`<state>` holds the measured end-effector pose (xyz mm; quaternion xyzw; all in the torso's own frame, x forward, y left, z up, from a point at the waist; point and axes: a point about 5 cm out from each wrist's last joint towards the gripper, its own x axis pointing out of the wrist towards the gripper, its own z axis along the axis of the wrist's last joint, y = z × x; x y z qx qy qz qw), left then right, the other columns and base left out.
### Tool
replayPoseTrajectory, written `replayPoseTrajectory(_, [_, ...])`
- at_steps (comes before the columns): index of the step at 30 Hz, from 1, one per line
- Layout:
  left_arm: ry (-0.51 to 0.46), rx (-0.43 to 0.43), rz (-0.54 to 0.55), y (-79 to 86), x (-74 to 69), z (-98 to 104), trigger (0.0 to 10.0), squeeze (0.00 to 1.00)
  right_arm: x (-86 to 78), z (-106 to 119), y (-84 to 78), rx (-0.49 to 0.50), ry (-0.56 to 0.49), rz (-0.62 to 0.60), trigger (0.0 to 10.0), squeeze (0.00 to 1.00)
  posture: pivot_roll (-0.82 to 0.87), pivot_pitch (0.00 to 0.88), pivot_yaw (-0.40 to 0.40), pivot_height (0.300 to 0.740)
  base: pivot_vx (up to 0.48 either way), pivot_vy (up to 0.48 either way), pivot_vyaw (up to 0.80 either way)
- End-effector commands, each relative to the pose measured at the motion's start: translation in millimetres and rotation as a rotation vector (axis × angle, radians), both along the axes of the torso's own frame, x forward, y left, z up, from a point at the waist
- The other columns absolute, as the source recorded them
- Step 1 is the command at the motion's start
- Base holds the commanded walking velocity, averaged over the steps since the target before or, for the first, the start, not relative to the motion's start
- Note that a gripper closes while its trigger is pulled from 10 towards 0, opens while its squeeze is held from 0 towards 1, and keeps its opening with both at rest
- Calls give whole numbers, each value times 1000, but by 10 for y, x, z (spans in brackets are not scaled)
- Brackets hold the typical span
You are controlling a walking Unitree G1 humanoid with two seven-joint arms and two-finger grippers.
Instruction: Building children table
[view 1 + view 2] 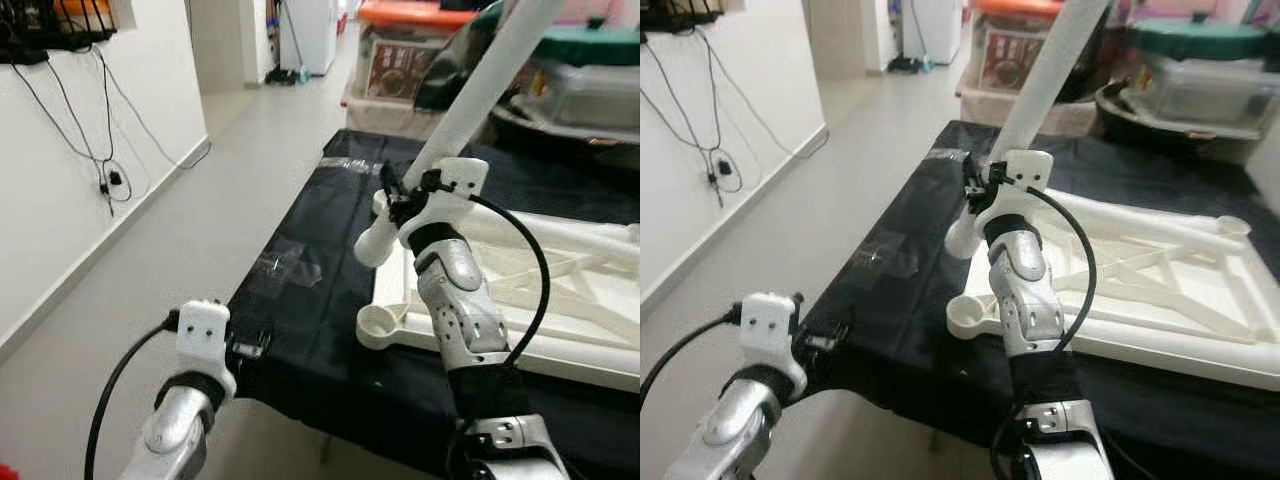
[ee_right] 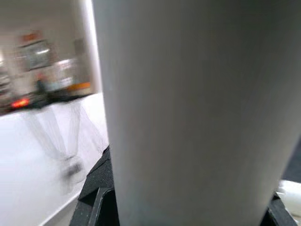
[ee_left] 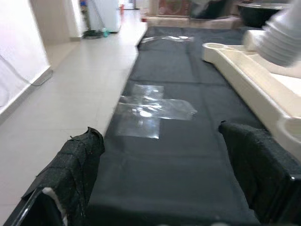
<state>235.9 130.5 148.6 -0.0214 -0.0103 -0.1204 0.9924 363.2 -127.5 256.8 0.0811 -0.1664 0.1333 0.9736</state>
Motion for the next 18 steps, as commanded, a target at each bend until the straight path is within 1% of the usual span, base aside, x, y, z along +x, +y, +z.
replayPoseTrajectory(1, [11,-9,-42,-49,-38,-5,10000,0,42,27,-8,11,15,58,10000,0,93,81,-63,740,0,0,0])
replayPoseTrajectory(2, [17,-19,-78,-92,-69,-7,10000,0,86,50,-57,16,24,89,10000,0,93,86,-68,740,0,0,0])
replayPoseTrajectory(3, [24,-34,-105,-133,-108,-9,10000,0,133,64,-103,11,40,147,10000,0,91,94,-68,740,0,0,0])
replayPoseTrajectory(4, [24,-34,-105,-133,-108,-9,10000,0,133,64,-103,11,40,147,10000,0,91,94,-68,740,0,0,0])
replayPoseTrajectory(5, [32,-45,-133,-172,-146,-14,10000,0,183,48,-131,-7,79,215,10000,0,92,96,-70,740,0,0,0])
replayPoseTrajectory(6, [36,-53,-154,-201,-183,-13,10000,0,211,47,-150,-28,95,284,10000,0,96,104,-75,740,0,0,0])
replayPoseTrajectory(7, [36,-53,-154,-201,-183,-13,10000,0,211,47,-150,-28,95,284,10000,0,96,104,-75,740,0,0,0])
replayPoseTrajectory(8, [44,-65,-168,-223,-226,-7,10000,0,223,33,-151,-47,122,360,10000,0,102,121,-76,740,0,0,0])
replayPoseTrajectory(9, [49,-70,-187,-248,-270,3,10000,0,221,24,-149,-73,134,424,10000,0,104,131,-76,740,0,0,0])
replayPoseTrajectory(10, [53,-74,-205,-270,-308,11,10000,0,215,12,-145,-77,151,483,10000,0,105,136,-77,740,0,0,0])
replayPoseTrajectory(12, [53,-74,-205,-270,-308,11,10000,0,215,12,-145,-77,151,483,10000,0,105,136,-77,740,0,0,0])
replayPoseTrajectory(13, [66,-85,-245,-312,-406,35,10000,0,154,12,-138,-84,163,662,10000,0,124,166,-77,740,0,0,0])
replayPoseTrajectory(14, [70,-85,-255,-320,-438,43,10000,0,128,16,-141,-82,167,726,10000,0,124,166,-77,740,0,0,0])
replayPoseTrajectory(15, [70,-85,-255,-320,-438,43,10000,0,128,16,-141,-82,167,726,10000,0,124,166,-77,740,0,0,0])
replayPoseTrajectory(16, [75,-86,-260,-322,-474,50,10000,0,85,32,-164,-87,154,812,10000,0,130,179,-72,740,0,0,0])
replayPoseTrajectory(17, [75,-86,-260,-322,-474,50,10000,0,85,32,-164,-87,154,812,10000,0,130,179,-72,740,0,0,0])
replayPoseTrajectory(18, [79,-88,-263,-323,-498,53,10000,0,54,47,-191,-92,134,867,10000,0,132,182,-72,740,0,0,0])
